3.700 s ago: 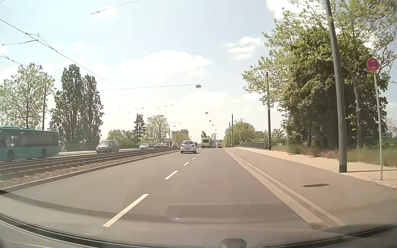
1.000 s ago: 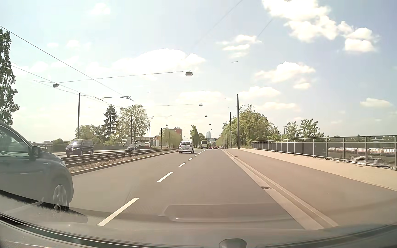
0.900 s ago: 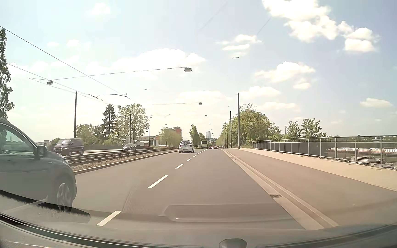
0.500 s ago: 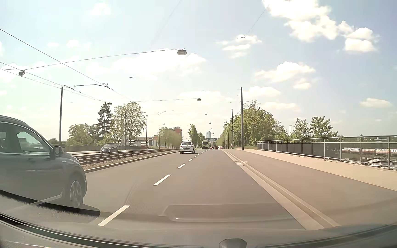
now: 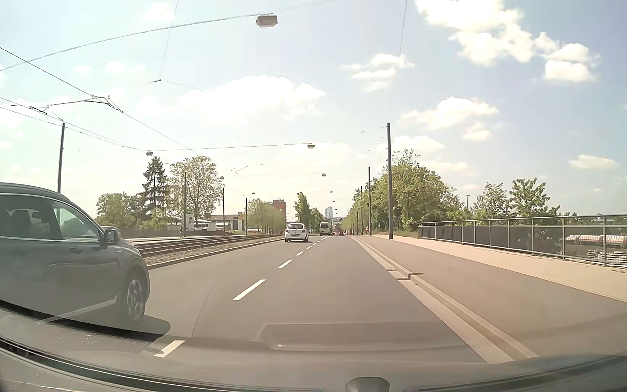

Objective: Follow the waypoints while adhering to traffic rules and regulations

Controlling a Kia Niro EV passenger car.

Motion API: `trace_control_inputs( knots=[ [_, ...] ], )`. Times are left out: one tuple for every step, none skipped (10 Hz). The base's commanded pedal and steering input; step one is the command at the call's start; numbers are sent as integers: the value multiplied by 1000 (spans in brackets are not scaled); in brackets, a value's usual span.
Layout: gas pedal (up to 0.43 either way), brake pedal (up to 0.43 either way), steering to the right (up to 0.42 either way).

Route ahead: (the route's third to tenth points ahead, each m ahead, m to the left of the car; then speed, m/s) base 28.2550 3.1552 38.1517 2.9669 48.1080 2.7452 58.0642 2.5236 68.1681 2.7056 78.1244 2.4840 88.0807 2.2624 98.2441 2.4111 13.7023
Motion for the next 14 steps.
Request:
trace_control_inputs(
  knots=[
    [130, 30, 2],
    [130, 30, 3],
    [130, 30, 3],
    [130, 30, 3],
    [130, 30, 3],
    [130, 30, 3],
    [130, 30, 3],
    [130, 30, 3],
    [130, 30, 3],
    [130, 30, 3],
    [130, 30, 3],
    [130, 30, 3],
    [130, 30, 3],
    [130, 30, 3]
  ],
)
